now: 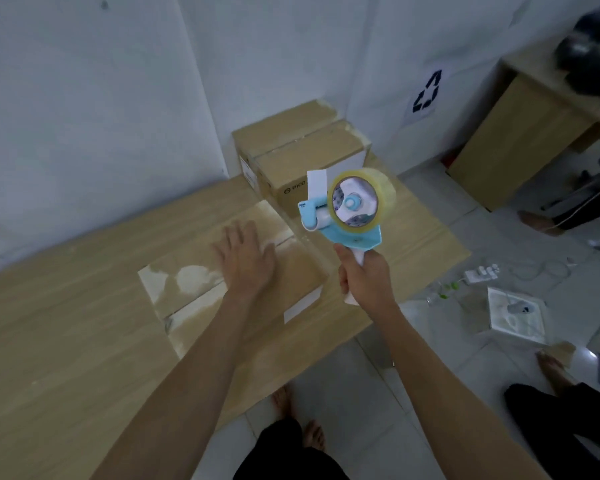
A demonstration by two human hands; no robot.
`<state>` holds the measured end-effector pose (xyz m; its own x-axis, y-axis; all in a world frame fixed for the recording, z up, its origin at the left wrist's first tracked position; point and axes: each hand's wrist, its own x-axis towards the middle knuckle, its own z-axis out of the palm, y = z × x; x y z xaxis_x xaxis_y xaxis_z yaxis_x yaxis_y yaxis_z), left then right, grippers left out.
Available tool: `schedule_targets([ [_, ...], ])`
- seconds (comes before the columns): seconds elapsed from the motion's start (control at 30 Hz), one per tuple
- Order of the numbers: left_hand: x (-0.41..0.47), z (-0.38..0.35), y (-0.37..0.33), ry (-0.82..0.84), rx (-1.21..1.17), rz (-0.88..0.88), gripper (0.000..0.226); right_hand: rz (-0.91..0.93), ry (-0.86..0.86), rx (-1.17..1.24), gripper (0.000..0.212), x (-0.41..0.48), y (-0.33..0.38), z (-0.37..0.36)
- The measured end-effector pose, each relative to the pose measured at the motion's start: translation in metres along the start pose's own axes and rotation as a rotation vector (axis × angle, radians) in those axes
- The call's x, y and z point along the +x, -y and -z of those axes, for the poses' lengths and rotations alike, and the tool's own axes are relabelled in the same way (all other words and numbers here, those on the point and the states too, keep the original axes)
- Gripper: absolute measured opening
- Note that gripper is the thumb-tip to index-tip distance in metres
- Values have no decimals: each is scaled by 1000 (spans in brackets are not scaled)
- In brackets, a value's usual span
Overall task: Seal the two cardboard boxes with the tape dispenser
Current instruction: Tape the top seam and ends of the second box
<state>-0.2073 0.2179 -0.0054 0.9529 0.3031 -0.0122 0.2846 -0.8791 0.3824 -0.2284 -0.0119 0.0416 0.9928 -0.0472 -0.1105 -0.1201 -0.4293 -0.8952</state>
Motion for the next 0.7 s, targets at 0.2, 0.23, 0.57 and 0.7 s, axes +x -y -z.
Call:
schedule_targets([
  [0.2, 53, -4, 38, 158, 147, -102, 86, 30, 0, 53, 64, 69, 29, -34],
  [0.23, 57, -1, 46, 155, 164, -166, 86, 40, 10, 42, 64, 78, 31, -37],
  [0.57, 64, 32, 83, 79, 110, -449, 70, 86, 137, 52, 38, 121, 36, -68],
  [0.7, 17, 1, 27, 44, 19, 214, 78, 131, 275, 16, 26, 136, 59, -89],
])
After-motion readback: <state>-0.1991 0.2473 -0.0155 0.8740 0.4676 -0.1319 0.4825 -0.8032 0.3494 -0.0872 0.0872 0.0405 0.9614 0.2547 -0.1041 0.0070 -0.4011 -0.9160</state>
